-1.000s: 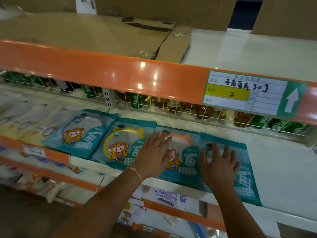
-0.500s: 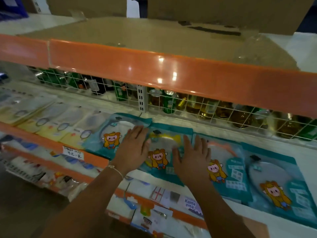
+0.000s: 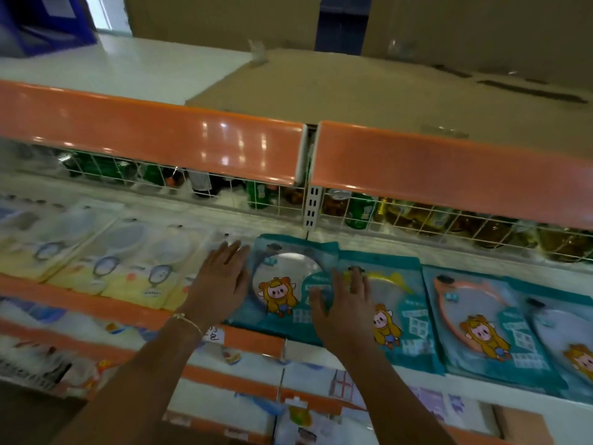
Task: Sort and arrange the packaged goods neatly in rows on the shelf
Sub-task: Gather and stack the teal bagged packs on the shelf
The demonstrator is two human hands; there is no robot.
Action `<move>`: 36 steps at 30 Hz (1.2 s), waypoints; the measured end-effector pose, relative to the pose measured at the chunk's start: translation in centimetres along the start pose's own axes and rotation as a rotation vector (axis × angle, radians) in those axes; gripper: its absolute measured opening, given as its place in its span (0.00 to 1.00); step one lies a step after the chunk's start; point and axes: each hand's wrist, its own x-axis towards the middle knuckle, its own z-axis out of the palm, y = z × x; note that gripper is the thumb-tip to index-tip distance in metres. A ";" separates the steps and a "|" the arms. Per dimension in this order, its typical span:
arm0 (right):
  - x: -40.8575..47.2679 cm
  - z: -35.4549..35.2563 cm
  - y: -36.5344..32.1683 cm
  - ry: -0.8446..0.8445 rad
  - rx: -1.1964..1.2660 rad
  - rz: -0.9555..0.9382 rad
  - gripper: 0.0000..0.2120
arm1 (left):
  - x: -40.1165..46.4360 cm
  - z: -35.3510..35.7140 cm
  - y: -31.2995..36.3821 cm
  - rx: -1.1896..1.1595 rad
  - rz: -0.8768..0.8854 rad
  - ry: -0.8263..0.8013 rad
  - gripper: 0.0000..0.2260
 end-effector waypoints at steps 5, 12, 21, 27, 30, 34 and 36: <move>1.3 2.0 -3.3 -0.073 -0.130 -0.050 0.32 | -0.5 -0.3 -3.4 0.068 -0.116 -0.027 0.29; 2.6 4.7 -6.0 -0.157 -0.256 -0.097 0.38 | -1.4 0.8 -5.7 0.148 -0.180 -0.113 0.30; 2.5 5.4 -5.8 -0.162 -0.306 -0.088 0.40 | -1.8 2.0 -5.3 0.183 -0.181 -0.126 0.32; 2.6 5.7 -5.6 -0.156 -0.327 -0.083 0.40 | -1.7 2.0 -5.1 0.204 -0.170 -0.140 0.34; 2.6 5.8 -5.6 -0.159 -0.335 -0.086 0.40 | -1.8 2.0 -4.9 0.208 -0.166 -0.128 0.34; 2.5 5.7 -5.6 -0.155 -0.344 -0.086 0.40 | -1.8 1.9 -4.4 0.210 -0.176 -0.130 0.36; 2.5 5.8 -5.6 -0.150 -0.346 -0.088 0.40 | -1.8 2.0 -4.3 0.202 -0.183 -0.135 0.37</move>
